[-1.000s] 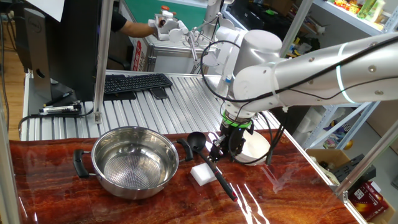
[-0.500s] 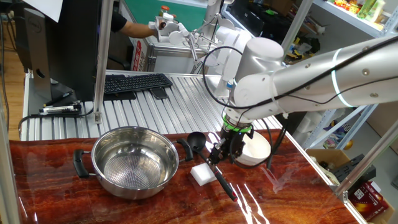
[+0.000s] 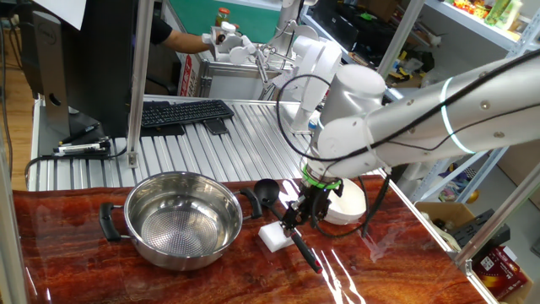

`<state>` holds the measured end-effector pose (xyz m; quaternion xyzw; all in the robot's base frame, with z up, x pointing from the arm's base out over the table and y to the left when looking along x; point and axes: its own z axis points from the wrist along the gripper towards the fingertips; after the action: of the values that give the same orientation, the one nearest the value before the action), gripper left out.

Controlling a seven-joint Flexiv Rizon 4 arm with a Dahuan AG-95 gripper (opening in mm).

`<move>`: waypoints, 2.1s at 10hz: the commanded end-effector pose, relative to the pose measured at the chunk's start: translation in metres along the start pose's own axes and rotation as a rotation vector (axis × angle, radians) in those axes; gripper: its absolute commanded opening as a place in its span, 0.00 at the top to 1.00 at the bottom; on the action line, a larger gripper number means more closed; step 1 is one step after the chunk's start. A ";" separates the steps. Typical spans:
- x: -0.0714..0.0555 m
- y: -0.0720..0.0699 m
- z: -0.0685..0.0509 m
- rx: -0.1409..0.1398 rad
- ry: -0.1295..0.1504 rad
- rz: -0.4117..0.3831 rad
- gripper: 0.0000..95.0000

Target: Scoop water with a large spoon from one bowl to another

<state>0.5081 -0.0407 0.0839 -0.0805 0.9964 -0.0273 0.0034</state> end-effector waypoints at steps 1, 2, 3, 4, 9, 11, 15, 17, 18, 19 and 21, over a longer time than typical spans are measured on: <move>0.000 -0.004 0.008 -0.011 -0.009 -0.004 0.20; 0.001 -0.005 0.012 -0.016 -0.012 -0.003 0.20; 0.001 -0.006 0.017 -0.020 -0.019 -0.002 0.20; 0.002 -0.009 0.021 -0.024 -0.024 -0.005 0.40; 0.005 -0.015 0.029 -0.024 -0.033 -0.015 0.40; 0.006 -0.015 0.032 -0.025 -0.037 -0.015 0.40; 0.007 -0.015 0.040 -0.031 -0.044 -0.013 0.40; 0.007 -0.015 0.044 -0.035 -0.050 -0.012 0.40; 0.007 -0.015 0.047 -0.037 -0.053 -0.011 0.40; 0.008 -0.015 0.048 -0.038 -0.054 -0.010 0.40; 0.007 -0.016 0.048 -0.038 -0.055 -0.008 0.40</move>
<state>0.5052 -0.0601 0.0374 -0.0854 0.9959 -0.0066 0.0296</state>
